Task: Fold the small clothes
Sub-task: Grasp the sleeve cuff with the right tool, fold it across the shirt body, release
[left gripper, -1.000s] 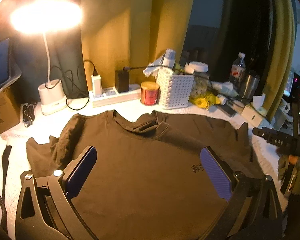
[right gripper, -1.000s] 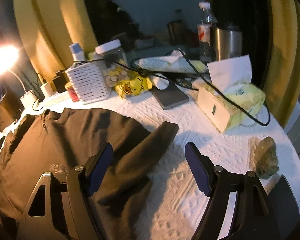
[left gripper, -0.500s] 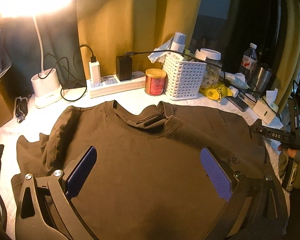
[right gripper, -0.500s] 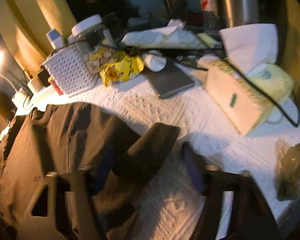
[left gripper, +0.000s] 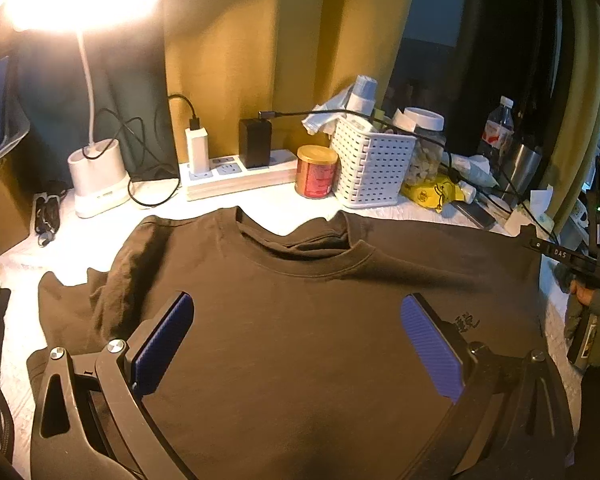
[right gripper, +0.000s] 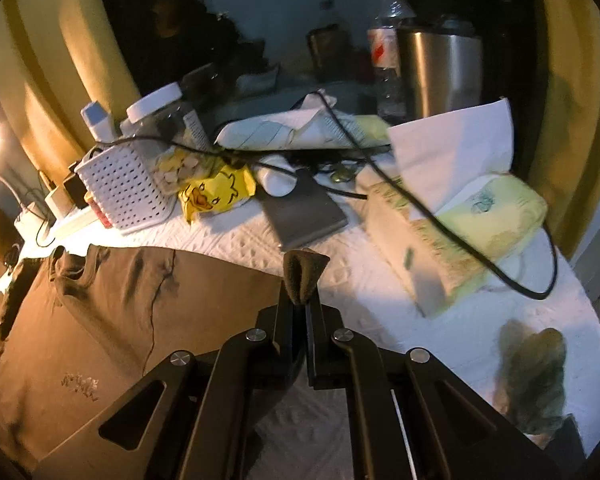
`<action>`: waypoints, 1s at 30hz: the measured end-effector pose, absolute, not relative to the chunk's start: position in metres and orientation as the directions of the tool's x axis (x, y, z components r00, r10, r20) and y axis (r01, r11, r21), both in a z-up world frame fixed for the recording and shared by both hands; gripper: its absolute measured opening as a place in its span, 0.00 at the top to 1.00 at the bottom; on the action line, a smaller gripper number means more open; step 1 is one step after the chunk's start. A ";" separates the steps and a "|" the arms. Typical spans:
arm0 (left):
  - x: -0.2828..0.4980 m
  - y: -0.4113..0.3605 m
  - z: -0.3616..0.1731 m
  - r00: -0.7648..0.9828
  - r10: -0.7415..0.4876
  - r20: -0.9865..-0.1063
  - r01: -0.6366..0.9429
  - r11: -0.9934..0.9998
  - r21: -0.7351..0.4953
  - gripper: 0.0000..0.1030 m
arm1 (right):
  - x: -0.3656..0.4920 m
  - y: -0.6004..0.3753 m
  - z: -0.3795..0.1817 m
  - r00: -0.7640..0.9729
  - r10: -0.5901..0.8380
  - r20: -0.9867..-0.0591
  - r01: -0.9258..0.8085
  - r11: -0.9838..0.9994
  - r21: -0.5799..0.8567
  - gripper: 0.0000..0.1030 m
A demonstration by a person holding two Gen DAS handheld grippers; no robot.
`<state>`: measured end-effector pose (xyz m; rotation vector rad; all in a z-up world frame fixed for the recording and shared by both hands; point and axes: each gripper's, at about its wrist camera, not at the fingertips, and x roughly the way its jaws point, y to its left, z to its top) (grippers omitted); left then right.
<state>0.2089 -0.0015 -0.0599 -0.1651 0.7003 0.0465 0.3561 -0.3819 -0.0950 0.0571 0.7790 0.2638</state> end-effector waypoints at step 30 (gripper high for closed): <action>0.135 0.047 -0.043 0.834 -0.010 -0.552 -0.106 0.978 -0.178 0.01 | 0.286 -0.243 -0.050 0.686 0.367 -0.628 -0.459 0.888 0.017 0.94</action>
